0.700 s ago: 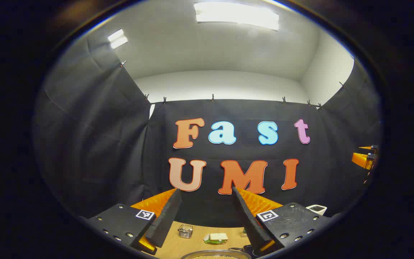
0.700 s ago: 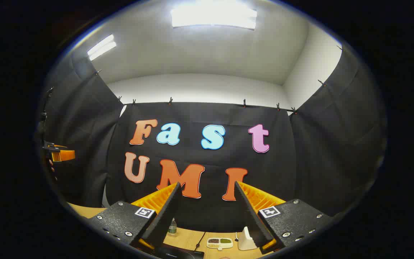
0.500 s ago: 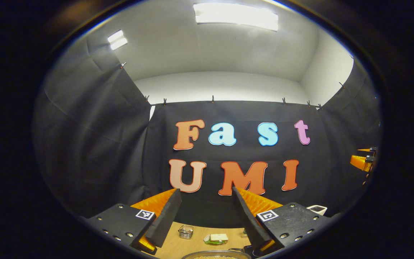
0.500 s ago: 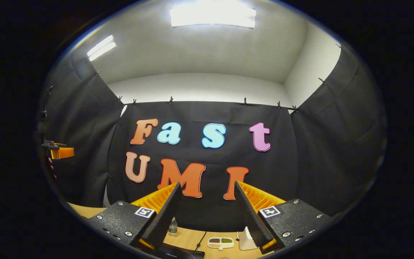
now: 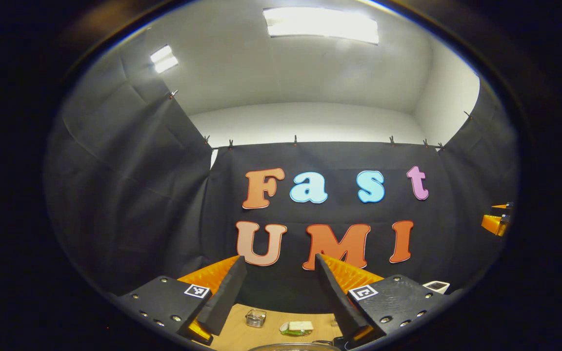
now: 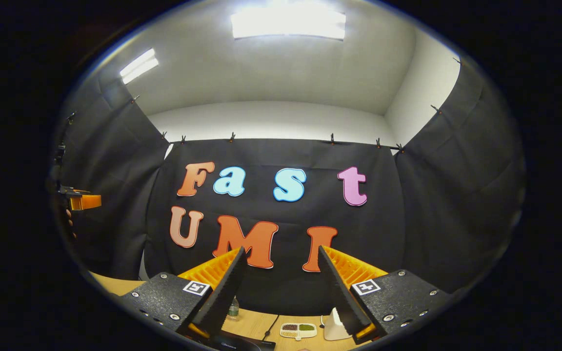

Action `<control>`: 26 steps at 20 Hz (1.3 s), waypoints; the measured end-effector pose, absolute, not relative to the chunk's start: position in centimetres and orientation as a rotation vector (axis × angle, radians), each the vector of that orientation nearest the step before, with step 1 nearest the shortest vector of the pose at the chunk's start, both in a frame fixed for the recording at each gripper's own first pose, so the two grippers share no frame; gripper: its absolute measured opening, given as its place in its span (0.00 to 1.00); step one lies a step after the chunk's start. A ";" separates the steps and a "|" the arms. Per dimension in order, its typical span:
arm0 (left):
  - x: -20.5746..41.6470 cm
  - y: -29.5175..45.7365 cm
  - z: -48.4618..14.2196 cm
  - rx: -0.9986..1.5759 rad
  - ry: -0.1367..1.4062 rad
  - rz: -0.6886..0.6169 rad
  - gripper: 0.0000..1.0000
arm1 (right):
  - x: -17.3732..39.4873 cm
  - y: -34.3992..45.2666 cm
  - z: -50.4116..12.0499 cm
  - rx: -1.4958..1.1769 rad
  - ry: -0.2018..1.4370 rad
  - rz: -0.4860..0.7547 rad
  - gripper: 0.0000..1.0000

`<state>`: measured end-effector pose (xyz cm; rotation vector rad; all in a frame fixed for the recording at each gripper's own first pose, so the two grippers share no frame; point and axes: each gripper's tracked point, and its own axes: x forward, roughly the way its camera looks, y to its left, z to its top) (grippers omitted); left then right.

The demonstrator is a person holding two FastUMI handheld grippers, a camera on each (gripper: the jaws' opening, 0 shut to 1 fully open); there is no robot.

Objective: First push the handle of the pot to place it horizontally, then grasp the pot with both hands and set it on the induction cooktop.

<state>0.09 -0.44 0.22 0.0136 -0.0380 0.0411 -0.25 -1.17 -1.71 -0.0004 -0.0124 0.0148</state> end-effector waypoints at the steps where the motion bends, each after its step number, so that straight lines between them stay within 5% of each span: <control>1: 0.1 -0.8 -0.1 0.015 -0.031 0.036 0.86 | -0.2 -1.3 -2.0 -0.001 -0.009 0.016 0.90; 15: 0.0 -2.8 -7.8 0.049 0.174 -0.050 0.88 | -0.3 -0.1 -5.9 -0.017 0.002 0.050 0.90; 18: -1.4 -2.8 -12.0 0.070 0.293 -0.064 0.66 | -0.5 0.6 -7.1 -0.010 0.011 0.063 0.90; 21: -3.3 -2.7 -16.6 0.090 0.423 -0.085 0.31 | -0.7 1.2 -8.4 0.007 0.025 0.081 0.90; 26: -6.4 -2.7 -21.8 0.036 0.597 -0.112 0.13 | -1.2 2.3 -10.3 0.013 0.039 0.104 0.91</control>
